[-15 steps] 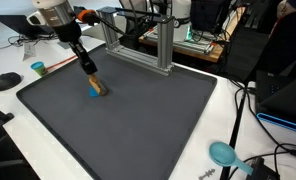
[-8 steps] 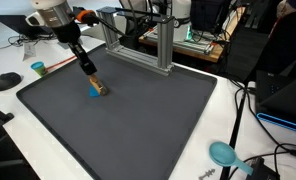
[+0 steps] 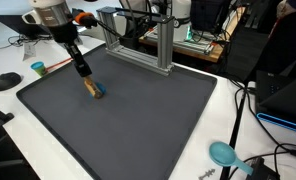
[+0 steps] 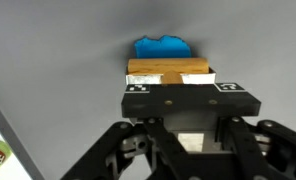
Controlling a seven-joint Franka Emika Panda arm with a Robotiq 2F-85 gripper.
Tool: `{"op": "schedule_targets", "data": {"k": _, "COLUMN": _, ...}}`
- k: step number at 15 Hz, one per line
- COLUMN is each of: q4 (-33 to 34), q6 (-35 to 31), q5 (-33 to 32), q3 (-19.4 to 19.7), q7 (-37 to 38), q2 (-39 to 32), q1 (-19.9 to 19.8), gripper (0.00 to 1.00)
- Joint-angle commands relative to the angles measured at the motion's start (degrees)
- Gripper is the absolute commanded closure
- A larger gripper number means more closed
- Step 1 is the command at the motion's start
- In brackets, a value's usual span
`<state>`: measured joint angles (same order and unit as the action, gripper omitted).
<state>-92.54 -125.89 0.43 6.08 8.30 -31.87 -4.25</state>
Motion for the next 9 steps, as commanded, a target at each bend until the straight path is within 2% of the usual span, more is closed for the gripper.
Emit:
{"op": "schedule_targets", "data": {"k": 1, "q4": -0.91, "q6": -3.76, "q5": -0.13, "q3": 0.09, "q7": 0.99, "q2": -2.67, "q1": -0.13, "gripper": 0.78}}
{"op": "schedule_targets", "data": {"k": 9, "q4": -0.85, "q6": -4.68, "q5": -0.08, "q3": 0.15, "q7": 1.20, "q2": -2.83, "q1": -0.17, "gripper": 0.78}}
